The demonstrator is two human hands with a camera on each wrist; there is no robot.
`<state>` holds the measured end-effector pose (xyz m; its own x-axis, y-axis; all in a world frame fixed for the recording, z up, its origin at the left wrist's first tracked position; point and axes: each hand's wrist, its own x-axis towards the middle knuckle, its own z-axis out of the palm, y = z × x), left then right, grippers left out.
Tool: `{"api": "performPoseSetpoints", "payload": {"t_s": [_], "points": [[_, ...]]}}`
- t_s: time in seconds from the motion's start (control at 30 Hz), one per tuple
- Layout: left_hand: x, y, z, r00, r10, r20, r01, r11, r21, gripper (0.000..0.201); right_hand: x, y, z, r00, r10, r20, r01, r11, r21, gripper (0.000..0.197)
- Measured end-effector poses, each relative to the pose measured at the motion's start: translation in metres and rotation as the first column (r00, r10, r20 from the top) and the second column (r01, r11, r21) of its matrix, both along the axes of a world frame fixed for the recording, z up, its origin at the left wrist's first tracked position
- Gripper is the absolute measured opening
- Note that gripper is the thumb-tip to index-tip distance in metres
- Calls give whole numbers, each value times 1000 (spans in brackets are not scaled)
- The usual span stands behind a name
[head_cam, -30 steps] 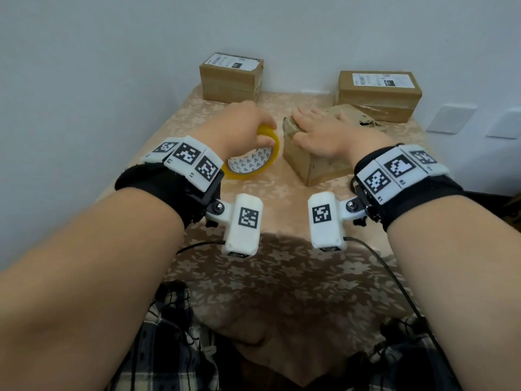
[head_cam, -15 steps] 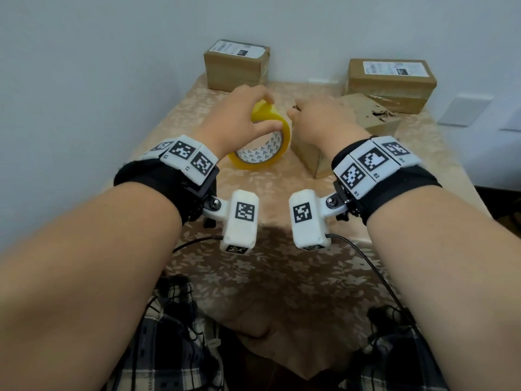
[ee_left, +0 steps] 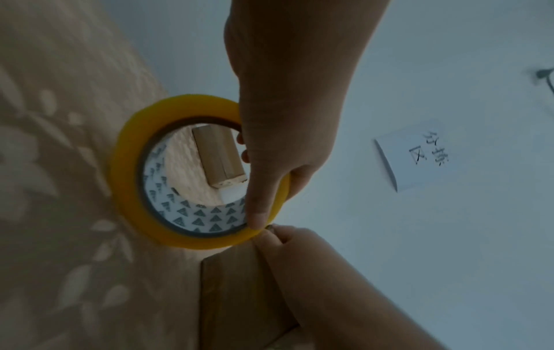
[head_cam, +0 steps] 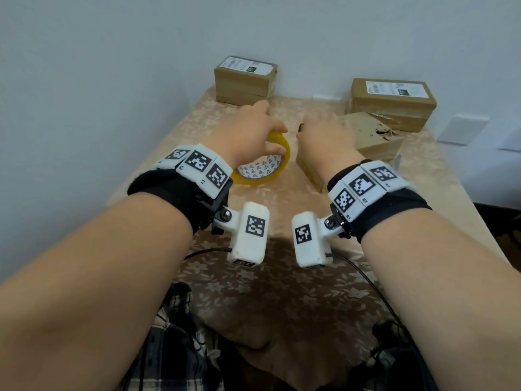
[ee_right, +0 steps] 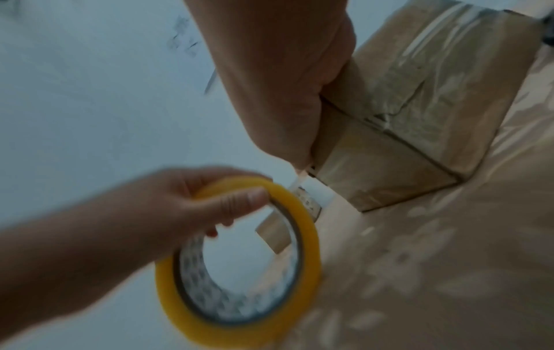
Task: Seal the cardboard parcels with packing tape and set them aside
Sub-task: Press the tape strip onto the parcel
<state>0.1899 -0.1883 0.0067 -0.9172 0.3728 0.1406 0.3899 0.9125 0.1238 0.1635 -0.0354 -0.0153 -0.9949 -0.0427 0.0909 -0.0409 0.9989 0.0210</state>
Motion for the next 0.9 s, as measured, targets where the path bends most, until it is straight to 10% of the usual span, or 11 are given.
{"api": "performPoseSetpoints", "payload": {"t_s": [0.43, 0.7, 0.9], "points": [[2, -6, -11, 999, -32, -5, 32, 974, 224, 53, 1, 10, 6, 998, 19, 67, -17, 999, -32, 55], [4, -6, -11, 999, -32, -10, 33, 980, 198, 54, 25, 47, 18, 939, 324, 117, -324, 946, -21, 57], [8, -2, -11, 1000, -30, -8, 31, 977, 209, 52, 25, 49, 11, 984, 160, 83, -160, 987, -13, 64]]}}
